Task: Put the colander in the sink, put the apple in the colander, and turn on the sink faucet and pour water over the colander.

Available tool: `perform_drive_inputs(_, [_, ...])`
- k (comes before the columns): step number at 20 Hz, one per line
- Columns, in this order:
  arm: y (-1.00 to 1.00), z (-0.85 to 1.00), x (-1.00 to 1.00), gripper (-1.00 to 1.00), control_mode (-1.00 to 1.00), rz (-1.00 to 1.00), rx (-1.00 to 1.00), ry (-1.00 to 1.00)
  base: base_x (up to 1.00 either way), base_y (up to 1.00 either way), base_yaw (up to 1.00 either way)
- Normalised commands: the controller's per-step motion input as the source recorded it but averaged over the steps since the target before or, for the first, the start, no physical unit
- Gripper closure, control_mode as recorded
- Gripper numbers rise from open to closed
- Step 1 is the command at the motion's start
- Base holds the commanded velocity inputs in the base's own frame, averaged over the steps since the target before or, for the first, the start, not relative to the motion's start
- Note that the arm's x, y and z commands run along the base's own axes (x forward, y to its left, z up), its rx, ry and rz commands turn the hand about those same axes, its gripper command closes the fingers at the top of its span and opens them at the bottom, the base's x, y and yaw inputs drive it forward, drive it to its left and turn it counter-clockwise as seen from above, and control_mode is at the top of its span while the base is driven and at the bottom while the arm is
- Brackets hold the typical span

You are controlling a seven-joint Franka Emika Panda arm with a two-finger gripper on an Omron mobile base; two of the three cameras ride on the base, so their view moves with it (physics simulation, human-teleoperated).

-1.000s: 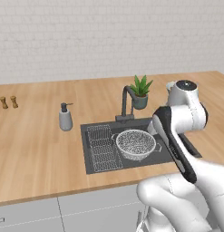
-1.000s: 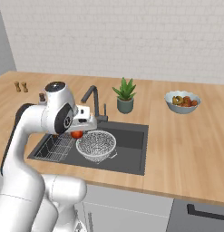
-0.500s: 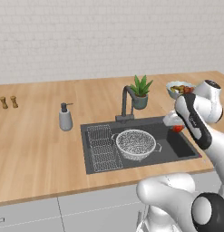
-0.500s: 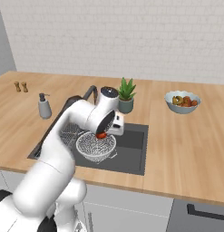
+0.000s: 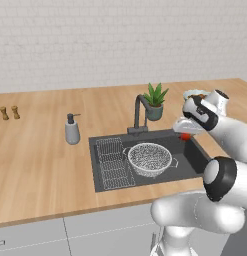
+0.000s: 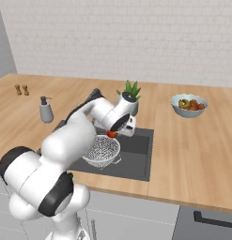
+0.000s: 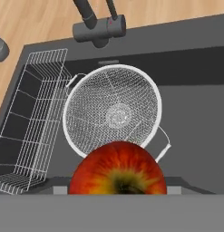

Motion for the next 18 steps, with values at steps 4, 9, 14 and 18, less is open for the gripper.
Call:
perform_drive_inputs(4, [0.17, -0.50, 0.47, 1.00, -1.00, 0.00, 0.00, 0.05, 0.00, 0.00, 0.00])
perform_drive_inputs(9, [0.24, -0.50, 0.38, 1.00, -1.00, 0.00, 0.00, 0.02, 0.00, 0.00, 0.00])
perform_drive_inputs(14, [0.13, -0.48, 0.40, 1.00, -1.00, 0.00, 0.00, 0.04, 0.00, 0.00, 0.00])
perform_drive_inputs(18, [0.06, -0.57, 0.07, 1.00, -1.00, 0.00, 0.00, 0.13, 0.00, 0.00, 0.00])
